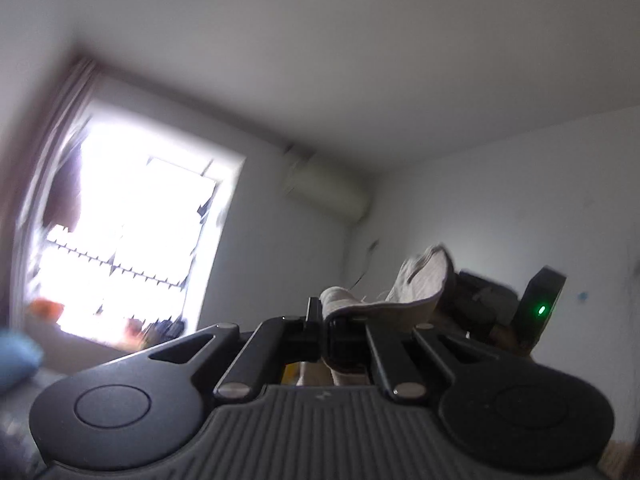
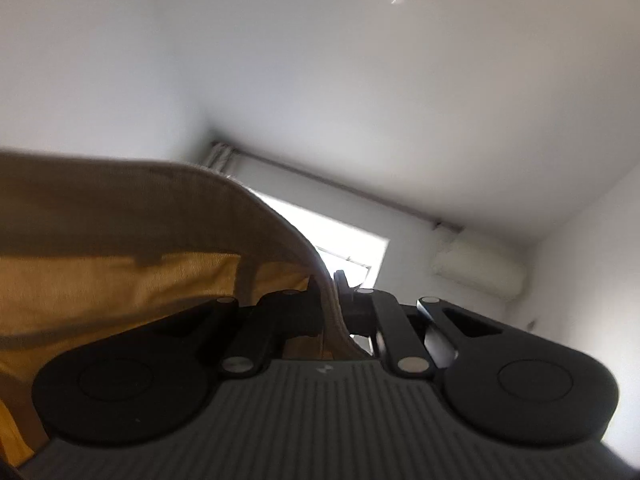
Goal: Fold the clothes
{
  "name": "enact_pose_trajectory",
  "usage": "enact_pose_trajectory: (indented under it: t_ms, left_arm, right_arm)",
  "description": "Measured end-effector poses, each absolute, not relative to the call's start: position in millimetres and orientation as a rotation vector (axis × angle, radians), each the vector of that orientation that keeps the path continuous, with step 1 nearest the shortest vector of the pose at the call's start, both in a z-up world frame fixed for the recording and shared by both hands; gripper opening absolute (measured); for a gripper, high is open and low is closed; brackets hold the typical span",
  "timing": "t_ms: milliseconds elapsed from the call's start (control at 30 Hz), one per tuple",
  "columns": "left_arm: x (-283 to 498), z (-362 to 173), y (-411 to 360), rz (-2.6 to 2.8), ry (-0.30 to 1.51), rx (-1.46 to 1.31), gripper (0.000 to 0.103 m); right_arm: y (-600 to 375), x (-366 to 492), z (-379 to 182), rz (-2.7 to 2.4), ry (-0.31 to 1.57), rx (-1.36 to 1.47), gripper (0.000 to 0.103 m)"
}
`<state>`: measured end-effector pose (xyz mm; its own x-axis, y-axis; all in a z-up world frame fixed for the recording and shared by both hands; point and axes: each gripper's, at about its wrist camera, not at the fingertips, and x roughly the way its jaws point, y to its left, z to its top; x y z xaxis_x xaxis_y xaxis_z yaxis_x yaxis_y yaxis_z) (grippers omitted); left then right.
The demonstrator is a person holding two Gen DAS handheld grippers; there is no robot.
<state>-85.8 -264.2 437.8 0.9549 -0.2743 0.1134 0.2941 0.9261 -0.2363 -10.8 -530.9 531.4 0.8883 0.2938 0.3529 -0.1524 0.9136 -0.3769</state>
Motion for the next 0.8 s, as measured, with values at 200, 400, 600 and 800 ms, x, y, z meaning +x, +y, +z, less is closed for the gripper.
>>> enact_pose_trajectory:
  t_ms: [200,400,600,800]
  left_arm:
    - [-90,323,-198,-0.097,0.181,-0.4,0.004]
    - [-124,194,-84,0.098,0.35,-0.613,0.004]
    - [-163,96,93,0.268,0.491,-0.78,0.003]
    - [-225,-16,202,0.356,0.67,-0.899,0.003]
  right_arm:
    - [-480,54,418,0.439,-0.275,-0.287,0.003]
    - [-370,102,283,0.614,-0.047,-0.269,0.003]
    - [-207,140,157,0.731,0.233,-0.333,0.003]
    - [-1,122,92,0.837,0.429,-0.492,0.003]
